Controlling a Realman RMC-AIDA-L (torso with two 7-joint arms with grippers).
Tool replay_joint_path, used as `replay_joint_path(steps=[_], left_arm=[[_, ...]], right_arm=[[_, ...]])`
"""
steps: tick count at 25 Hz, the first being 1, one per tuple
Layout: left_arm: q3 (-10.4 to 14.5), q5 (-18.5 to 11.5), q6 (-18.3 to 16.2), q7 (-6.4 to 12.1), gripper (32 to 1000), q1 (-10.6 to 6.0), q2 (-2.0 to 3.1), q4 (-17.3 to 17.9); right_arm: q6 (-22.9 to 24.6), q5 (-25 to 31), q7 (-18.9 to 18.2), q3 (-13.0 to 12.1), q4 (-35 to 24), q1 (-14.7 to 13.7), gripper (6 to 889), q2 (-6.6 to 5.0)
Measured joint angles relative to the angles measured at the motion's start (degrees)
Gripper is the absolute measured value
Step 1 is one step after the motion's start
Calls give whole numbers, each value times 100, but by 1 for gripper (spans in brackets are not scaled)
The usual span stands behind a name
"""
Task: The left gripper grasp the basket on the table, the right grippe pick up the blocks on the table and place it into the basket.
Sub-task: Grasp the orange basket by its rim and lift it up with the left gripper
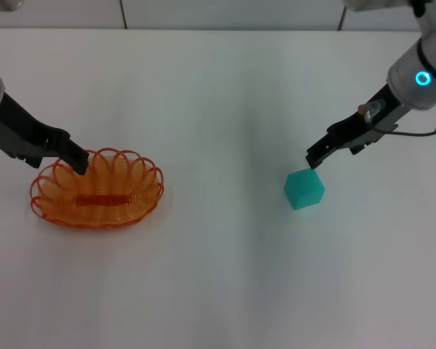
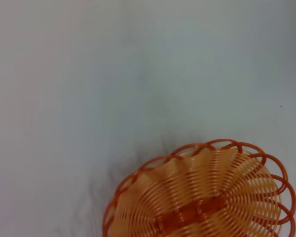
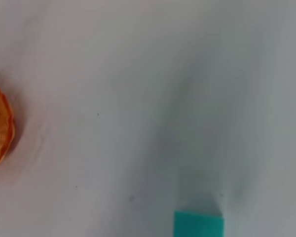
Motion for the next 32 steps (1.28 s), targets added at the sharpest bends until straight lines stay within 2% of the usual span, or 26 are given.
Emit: replay_joint_path(steps=[6, 13, 18, 21, 24, 26, 29, 32], left_arm=[[3, -12, 7, 20, 802, 33, 3, -23], [-4, -34, 79, 32, 801, 37, 4, -157], [-155, -30, 133, 85, 801, 17, 4, -276], [-162, 3, 187, 134, 801, 13, 4, -296], [-162, 34, 378, 234, 800, 6, 16, -451], [-162, 129, 592, 353, 800, -29, 48, -699], [-197, 415, 939, 543, 800, -103, 81, -1099], [-392, 701, 1268, 775, 800, -147, 95, -1482]], right_arm=[[-175, -23, 3, -17, 396, 227, 879, 134], [-260, -20, -5, -76, 516, 346, 880, 153], [-265, 4, -8, -81, 521, 354, 880, 153], [-269, 9, -10, -83, 523, 354, 880, 153], [-293, 14, -36, -78, 525, 353, 880, 153], [-309, 14, -68, -57, 526, 348, 879, 153], [-367, 15, -94, -29, 540, 319, 879, 148], [-421, 17, -105, -24, 588, 305, 880, 136]])
